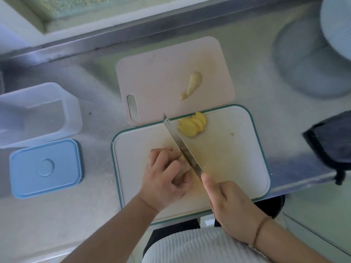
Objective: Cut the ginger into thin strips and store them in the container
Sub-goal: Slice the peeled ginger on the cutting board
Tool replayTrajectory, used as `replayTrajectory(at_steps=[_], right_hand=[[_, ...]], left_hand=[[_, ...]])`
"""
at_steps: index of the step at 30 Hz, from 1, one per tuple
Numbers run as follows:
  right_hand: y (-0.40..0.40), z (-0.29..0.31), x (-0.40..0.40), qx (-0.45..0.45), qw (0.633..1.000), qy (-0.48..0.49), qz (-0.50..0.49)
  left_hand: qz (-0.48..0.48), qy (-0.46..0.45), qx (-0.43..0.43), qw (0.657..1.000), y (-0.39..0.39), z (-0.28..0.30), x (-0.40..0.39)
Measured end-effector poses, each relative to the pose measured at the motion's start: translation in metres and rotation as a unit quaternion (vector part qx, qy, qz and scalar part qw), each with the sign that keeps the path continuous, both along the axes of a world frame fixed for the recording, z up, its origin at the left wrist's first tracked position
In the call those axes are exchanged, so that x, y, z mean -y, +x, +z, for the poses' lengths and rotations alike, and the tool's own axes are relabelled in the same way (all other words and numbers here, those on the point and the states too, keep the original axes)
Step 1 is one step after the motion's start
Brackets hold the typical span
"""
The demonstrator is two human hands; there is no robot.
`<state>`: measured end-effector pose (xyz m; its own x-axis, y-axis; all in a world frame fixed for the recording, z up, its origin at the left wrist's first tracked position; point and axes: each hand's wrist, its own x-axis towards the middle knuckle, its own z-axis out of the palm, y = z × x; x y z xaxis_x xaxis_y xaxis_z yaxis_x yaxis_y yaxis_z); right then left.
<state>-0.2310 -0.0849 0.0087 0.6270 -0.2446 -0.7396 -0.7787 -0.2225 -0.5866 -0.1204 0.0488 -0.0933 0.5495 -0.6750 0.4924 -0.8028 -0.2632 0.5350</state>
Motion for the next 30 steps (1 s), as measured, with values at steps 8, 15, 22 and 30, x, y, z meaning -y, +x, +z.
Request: replayTrajectory(at_steps=[8, 15, 22, 30], right_hand=[[0.006, 0.004, -0.008, -0.010, 0.999, -0.028, 0.016], [0.027, -0.017, -0.011, 0.026, 1.000, -0.015, -0.008], [0.024, -0.015, -0.007, 0.053, 0.998, -0.009, -0.020], [0.014, -0.005, 0.017, 0.117, 0.992, -0.053, 0.009]], left_hand=[[0.017, 0.011, -0.004, 1.000, -0.003, -0.004, 0.001], [0.020, -0.004, -0.031, 0.999, -0.003, -0.005, -0.001], [0.019, 0.015, -0.030, 0.999, -0.002, -0.007, -0.004], [0.012, 0.006, -0.129, 0.992, 0.000, 0.013, -0.007]])
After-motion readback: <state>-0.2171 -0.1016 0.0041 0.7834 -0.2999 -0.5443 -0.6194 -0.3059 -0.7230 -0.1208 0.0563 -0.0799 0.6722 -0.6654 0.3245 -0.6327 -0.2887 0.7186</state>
